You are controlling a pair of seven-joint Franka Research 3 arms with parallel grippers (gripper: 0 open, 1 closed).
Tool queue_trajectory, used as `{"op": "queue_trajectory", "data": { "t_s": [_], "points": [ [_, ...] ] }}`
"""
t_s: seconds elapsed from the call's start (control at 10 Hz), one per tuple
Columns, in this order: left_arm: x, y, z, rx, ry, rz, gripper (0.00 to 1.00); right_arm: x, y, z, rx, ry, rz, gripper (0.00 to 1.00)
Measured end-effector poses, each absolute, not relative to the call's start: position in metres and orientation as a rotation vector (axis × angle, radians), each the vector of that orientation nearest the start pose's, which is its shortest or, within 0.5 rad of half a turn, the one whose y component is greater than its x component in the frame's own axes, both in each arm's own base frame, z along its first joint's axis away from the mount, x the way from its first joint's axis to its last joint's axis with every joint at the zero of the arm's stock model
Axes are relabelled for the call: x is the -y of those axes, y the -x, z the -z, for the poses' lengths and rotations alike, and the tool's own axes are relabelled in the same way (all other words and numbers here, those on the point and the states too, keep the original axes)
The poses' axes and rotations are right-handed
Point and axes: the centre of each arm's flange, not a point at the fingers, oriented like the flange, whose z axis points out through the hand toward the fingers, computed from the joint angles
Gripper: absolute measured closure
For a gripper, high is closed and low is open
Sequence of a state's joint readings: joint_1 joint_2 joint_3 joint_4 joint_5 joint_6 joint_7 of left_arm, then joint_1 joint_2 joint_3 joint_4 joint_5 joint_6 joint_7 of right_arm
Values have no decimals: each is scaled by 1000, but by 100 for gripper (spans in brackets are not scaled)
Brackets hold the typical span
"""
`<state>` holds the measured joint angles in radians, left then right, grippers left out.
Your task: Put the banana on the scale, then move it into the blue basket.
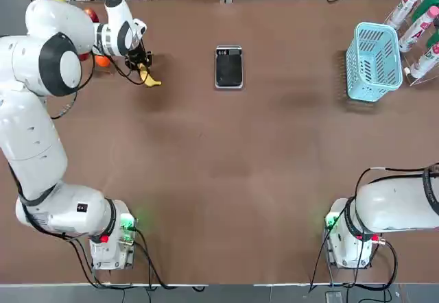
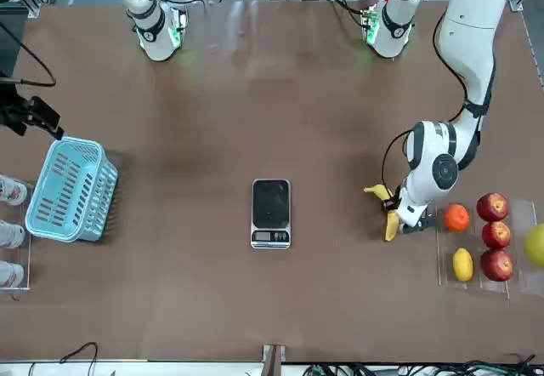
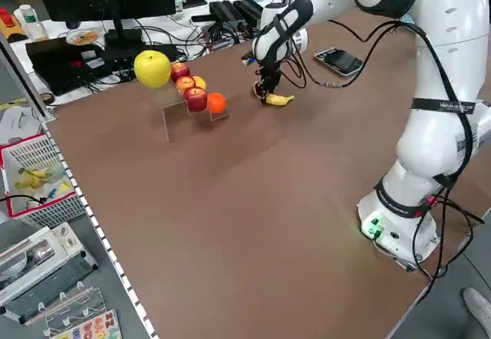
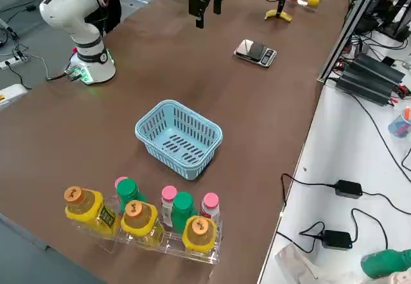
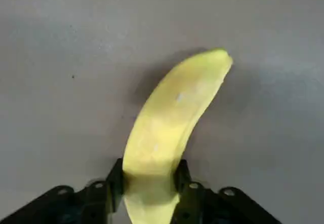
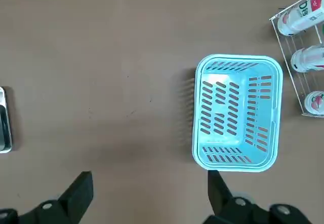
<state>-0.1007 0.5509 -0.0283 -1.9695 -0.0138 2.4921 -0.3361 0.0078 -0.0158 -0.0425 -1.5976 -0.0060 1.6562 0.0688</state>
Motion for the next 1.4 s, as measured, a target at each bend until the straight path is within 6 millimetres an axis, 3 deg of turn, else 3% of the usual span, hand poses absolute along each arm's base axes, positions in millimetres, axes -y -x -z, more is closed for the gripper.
{"op": "queue_trajectory", "data": {
  "t_s": [0.2, 0.4, 0.6, 0.8, 1.0, 1.1, 1.2, 1.4],
  "points": [
    [81, -614, -211, 416, 3134, -27, 61, 19, -558, -628, -160, 3139, 117, 0],
    [113, -613, -266, 511, 3119, -62, 62, 19, -558, -628, -159, 3138, 115, 0],
    [194, -605, -320, 613, 3102, -63, 62, 19, -558, -627, -158, 3138, 114, 0],
    [295, -588, -341, 707, 3109, -21, 62, 18, -558, -627, -157, 3138, 114, 0],
    [392, -572, -335, 796, 3125, -15, 62, 19, -558, -627, -158, 3138, 114, 0],
    [426, -572, -321, 849, 3133, -35, 62, 19, -558, -627, -158, 3138, 116, 0],
    [451, -577, -305, 893, 3136, -49, 62, 18, -558, -627, -158, 3138, 119, 0],
    [480, -575, -269, 895, 3132, -71, 62, 18, -558, -627, -158, 3137, 121, 0]
  ]
}}
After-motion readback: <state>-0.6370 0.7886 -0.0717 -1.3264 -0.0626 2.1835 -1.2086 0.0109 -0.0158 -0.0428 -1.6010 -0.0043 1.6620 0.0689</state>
